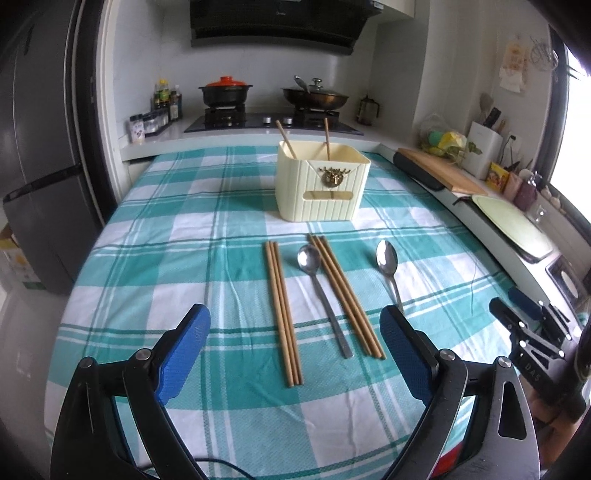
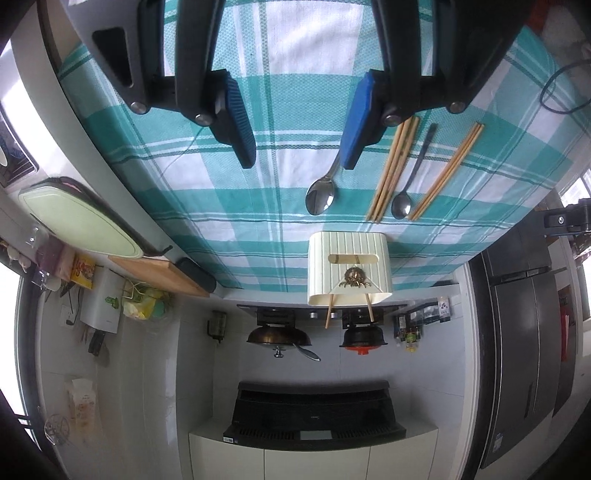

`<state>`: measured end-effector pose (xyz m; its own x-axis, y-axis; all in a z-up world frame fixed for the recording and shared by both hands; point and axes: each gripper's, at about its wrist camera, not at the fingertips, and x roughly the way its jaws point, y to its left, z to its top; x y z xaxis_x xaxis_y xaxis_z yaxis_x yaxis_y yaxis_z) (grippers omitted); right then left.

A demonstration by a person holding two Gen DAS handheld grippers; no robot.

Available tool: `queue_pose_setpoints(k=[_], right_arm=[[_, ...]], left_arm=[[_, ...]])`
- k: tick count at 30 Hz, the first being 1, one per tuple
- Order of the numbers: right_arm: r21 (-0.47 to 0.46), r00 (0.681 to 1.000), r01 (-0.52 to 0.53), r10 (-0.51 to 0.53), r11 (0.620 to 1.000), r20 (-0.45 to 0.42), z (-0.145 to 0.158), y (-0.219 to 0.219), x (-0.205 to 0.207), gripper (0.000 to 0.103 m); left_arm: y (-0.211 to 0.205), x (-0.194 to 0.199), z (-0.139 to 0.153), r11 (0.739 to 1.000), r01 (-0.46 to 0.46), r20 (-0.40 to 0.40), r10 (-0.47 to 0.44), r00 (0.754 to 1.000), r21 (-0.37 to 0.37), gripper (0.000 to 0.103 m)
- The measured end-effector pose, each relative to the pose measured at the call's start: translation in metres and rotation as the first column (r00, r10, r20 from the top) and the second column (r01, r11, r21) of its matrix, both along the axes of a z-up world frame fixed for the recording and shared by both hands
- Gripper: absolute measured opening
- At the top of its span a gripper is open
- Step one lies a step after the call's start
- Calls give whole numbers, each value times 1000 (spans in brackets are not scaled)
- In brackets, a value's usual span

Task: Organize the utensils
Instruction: 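Move both tools back over the row of utensils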

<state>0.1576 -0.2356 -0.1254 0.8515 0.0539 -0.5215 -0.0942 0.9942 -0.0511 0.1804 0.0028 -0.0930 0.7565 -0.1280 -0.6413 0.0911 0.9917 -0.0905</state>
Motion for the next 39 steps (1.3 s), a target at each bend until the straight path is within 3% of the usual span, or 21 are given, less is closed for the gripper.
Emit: queue_pose_setpoints(k=[7,39], right_arm=[[-21,999,-41,40,999,-9,-6,12,-5,48],[-30,999,-50,49,998,-20,-11,15,-4,48]], left_arm=[[1,1,-10,1000,-6,-29,6,1000,3,94],[18,3,-19,996,-83,-34,83,996,-15,94]])
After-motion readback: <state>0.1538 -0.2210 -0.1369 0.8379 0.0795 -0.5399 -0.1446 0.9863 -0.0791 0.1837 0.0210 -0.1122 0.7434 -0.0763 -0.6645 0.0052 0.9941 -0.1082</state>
